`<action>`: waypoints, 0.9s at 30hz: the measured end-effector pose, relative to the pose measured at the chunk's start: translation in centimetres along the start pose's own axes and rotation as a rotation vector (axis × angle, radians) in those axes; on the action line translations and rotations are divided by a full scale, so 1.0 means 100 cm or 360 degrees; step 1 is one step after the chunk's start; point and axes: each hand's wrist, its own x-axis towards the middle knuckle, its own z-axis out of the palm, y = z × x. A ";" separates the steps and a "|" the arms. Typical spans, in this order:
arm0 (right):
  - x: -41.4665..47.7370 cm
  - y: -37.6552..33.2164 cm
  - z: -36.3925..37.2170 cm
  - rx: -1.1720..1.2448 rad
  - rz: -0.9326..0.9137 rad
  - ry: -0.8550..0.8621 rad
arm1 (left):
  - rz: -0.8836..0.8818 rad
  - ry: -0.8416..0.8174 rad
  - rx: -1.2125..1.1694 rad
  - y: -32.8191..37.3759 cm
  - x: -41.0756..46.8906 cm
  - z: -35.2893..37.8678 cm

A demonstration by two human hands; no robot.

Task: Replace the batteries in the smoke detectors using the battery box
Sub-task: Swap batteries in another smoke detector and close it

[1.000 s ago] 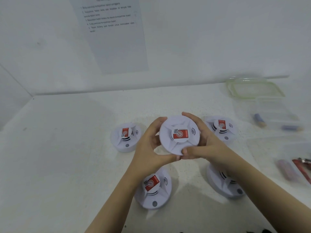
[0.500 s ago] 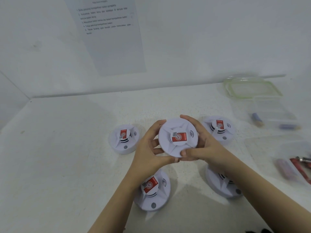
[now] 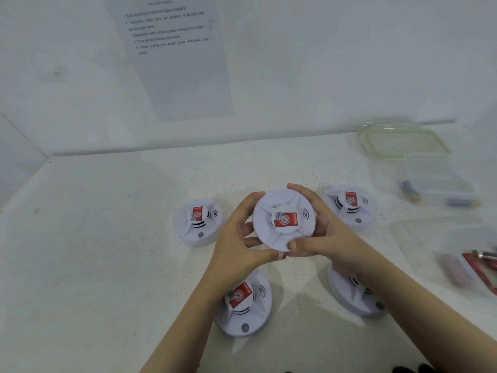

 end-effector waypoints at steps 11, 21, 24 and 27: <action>0.000 -0.001 0.001 -0.0008 0.0019 -0.0002 | -0.0008 0.0012 0.0004 -0.002 0.001 -0.001; 0.001 -0.003 -0.003 -0.0050 0.0034 -0.0014 | -0.0028 0.0017 -0.0015 -0.005 0.001 -0.003; 0.002 -0.002 -0.003 -0.0044 0.0033 0.0012 | -0.0035 0.0024 -0.0020 -0.006 0.002 -0.003; 0.002 -0.002 -0.003 -0.0040 0.0039 0.0011 | -0.0036 0.0025 -0.0008 -0.007 0.002 -0.003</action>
